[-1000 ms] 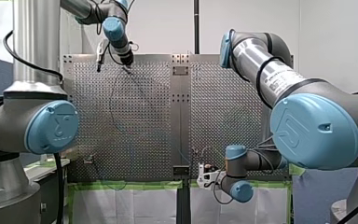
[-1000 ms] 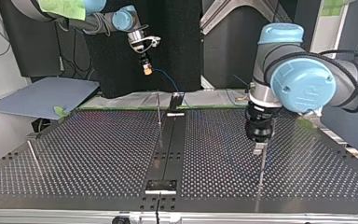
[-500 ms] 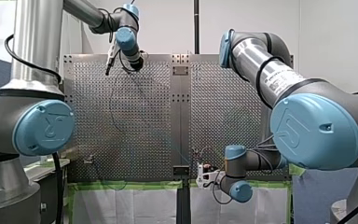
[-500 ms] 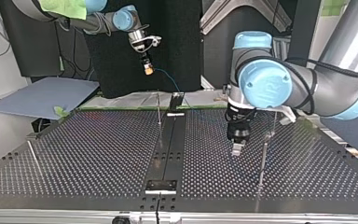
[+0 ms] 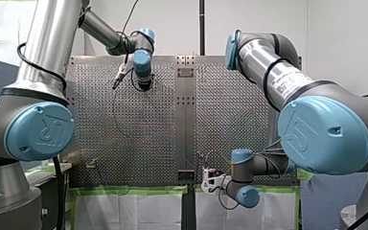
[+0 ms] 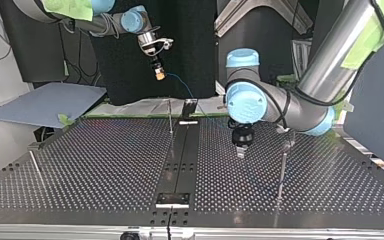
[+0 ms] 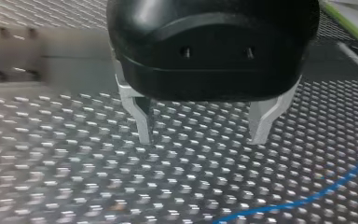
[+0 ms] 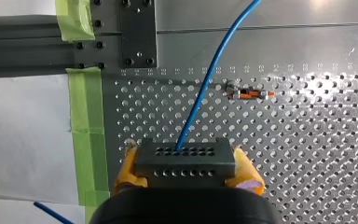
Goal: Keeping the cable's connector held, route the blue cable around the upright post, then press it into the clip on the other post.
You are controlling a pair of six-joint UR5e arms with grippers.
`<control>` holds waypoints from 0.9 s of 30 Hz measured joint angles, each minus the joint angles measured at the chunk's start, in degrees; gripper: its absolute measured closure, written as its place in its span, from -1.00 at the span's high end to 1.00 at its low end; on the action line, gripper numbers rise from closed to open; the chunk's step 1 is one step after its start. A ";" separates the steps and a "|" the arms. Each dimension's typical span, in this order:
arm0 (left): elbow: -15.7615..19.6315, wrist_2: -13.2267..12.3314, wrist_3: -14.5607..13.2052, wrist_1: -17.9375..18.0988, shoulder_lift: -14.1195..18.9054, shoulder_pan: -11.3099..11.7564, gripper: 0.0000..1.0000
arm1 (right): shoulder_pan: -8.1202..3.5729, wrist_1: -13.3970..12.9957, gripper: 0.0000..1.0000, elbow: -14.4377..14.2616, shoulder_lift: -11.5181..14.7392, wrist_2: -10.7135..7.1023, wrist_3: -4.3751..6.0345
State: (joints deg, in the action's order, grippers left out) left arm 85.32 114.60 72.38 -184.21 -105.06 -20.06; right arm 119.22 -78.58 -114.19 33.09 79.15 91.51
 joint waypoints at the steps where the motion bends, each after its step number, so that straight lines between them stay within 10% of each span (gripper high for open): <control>1: 0.00 0.31 -0.53 0.19 -0.53 -0.06 1.00 | 0.00 0.00 -1.00 0.00 0.00 -0.01 0.00; 14: -0.03 1.54 -7.71 5.93 -2.63 -1.45 1.00 | 0.00 -0.20 -1.00 0.02 -0.05 -0.12 0.00; 27: -1.60 4.14 -9.01 7.28 -6.36 -1.45 1.00 | 0.06 -0.68 -1.00 -0.01 0.01 -0.12 0.08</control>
State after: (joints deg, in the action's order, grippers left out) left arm 83.72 118.74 63.37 -176.93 -111.42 -21.51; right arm 119.28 -79.26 -114.20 33.10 79.02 91.59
